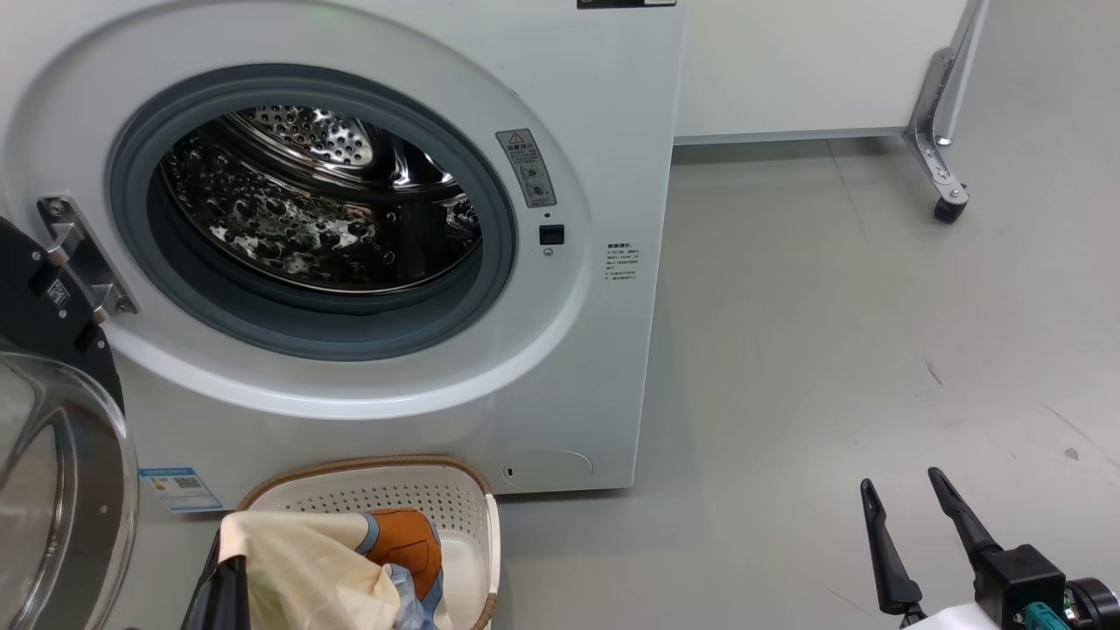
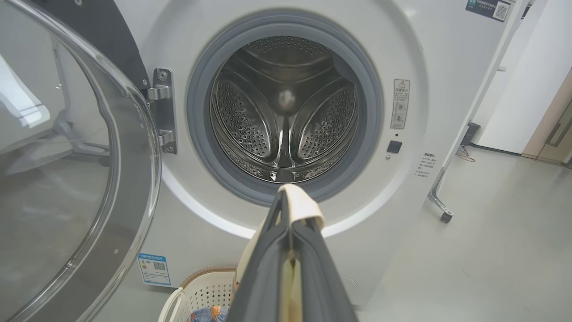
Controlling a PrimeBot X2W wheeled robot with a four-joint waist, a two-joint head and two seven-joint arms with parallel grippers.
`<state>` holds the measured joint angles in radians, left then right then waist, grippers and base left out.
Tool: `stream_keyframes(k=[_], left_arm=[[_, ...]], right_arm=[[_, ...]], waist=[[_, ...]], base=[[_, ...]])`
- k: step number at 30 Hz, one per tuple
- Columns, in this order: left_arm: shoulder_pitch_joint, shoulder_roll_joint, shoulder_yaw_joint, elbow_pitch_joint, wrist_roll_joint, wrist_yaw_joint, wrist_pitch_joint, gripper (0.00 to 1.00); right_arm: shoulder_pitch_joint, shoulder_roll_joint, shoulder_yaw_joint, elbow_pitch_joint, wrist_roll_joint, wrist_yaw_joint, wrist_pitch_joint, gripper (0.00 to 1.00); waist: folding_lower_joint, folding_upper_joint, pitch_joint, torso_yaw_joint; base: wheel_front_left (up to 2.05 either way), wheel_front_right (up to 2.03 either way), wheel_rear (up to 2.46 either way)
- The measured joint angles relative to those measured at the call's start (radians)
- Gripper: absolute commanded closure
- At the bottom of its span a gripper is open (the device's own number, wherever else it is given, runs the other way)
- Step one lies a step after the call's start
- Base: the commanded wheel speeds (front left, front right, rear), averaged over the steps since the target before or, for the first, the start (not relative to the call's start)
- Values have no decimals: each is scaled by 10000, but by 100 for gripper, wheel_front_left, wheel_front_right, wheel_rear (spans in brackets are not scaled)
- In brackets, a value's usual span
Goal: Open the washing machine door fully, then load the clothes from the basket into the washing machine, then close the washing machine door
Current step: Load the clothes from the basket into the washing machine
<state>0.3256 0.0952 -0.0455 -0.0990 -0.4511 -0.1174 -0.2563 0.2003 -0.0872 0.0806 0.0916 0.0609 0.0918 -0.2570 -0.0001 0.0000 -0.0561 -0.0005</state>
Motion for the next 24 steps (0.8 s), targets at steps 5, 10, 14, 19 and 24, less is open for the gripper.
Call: stream_keyframes(k=[5, 10, 14, 19, 24], left_arm=[[63, -107, 113, -291, -13, 0, -2, 100], [0, -107, 132, -430, -56, 0, 0, 100], [-257, -94, 263, -433, -61, 0, 0, 100], [-1081, 132, 495, -399, -67, 0, -2, 100], [-2261, 546, 988, -259, -92, 8, 88, 100]], right_arm=[[1, 13, 150, -75, 0, 42, 0, 0], [-4, 86, 318, -104, 0, 44, 0, 0], [-19, 184, 539, -117, 0, 119, 0, 0], [-72, 224, 606, -213, -10, 119, 0, 0], [-320, 257, 715, -303, -13, 119, 0, 0]], waist=[[0, 0, 104, -109], [0, 0, 248, -259], [0, 0, 427, -479], [0, 0, 808, -767], [0, 0, 1315, -1100]], base=[[0, 0, 0], [0, 0, 0], [0, 0, 0], [0, 0, 0], [0, 0, 0]])
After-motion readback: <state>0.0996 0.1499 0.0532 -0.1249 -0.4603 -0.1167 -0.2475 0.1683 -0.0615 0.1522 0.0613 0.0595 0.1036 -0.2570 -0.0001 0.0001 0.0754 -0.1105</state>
